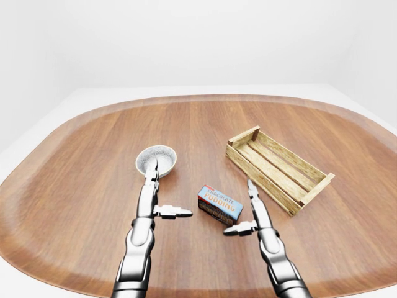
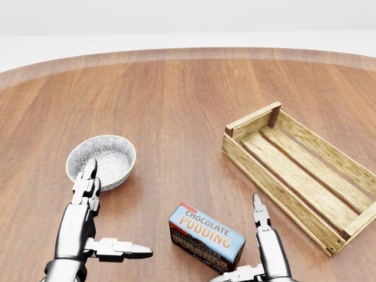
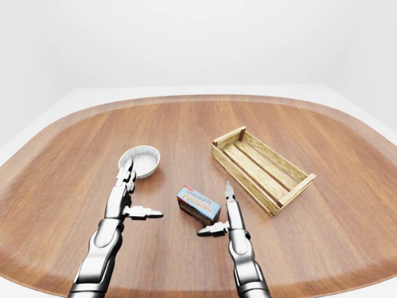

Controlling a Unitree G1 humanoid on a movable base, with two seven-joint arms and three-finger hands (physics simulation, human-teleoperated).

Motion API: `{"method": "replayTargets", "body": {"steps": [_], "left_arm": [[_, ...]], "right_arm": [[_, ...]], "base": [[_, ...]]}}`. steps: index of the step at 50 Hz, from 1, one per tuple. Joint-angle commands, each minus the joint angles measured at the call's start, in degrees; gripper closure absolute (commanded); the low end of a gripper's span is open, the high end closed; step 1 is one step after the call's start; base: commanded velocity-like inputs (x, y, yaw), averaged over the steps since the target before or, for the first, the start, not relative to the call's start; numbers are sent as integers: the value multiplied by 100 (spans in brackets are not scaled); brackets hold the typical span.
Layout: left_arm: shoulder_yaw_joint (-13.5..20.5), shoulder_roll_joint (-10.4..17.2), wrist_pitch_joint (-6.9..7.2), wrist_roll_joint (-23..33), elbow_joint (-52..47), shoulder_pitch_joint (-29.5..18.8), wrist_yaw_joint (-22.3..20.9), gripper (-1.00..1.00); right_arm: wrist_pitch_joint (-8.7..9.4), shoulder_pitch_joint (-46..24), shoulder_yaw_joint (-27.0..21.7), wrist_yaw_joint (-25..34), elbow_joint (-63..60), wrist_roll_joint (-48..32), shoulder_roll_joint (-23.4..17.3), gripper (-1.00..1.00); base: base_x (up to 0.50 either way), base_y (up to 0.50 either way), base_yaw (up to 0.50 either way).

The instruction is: Pick up the chocolate pudding and put it in the tray.

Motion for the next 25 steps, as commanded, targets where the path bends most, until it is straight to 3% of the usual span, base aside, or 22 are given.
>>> {"method": "replayTargets", "body": {"steps": [1,6,25], "left_arm": [[37,-7,-36,-144,32,-21,-69,-100],[40,-9,11,-153,2,-26,-66,-100],[42,-4,-12,-154,12,-21,-67,-100]], "right_arm": [[0,-182,-4,-100,534,-87,-12,-100],[0,-257,-2,-128,732,-104,-14,-100],[0,-460,9,-213,1271,-168,-21,-100]], "base": [[0,0,0],[0,0,0],[0,0,0]]}}
